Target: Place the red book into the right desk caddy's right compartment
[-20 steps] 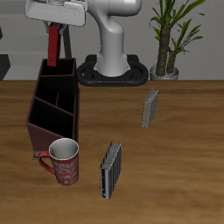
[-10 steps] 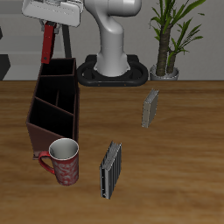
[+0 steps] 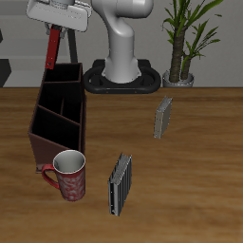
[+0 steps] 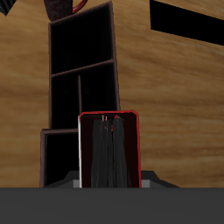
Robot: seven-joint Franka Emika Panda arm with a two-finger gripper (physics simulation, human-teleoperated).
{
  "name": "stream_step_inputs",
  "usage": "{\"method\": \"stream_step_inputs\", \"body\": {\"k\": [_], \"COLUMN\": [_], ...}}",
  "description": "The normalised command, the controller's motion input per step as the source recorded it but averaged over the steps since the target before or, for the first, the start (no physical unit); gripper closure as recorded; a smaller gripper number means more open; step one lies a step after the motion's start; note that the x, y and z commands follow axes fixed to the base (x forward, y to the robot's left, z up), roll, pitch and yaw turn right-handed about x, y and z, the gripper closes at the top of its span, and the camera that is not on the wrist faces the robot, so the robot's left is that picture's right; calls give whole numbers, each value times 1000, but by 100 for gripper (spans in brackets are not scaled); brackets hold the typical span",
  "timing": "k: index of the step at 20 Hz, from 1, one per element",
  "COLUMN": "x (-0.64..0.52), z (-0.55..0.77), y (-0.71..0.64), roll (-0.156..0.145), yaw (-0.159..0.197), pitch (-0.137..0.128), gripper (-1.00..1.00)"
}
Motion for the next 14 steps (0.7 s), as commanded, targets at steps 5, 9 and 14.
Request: {"method": "stream_step_inputs", "body": {"k": [5,9,14], "x": [-146,-75,-40], "z": [-47,-67,-62], "y": [148,92,37], "roll": [29,11,10], "yaw": [8,10,3], "pitch": [11,1,8], "gripper": [100,100,100]}}
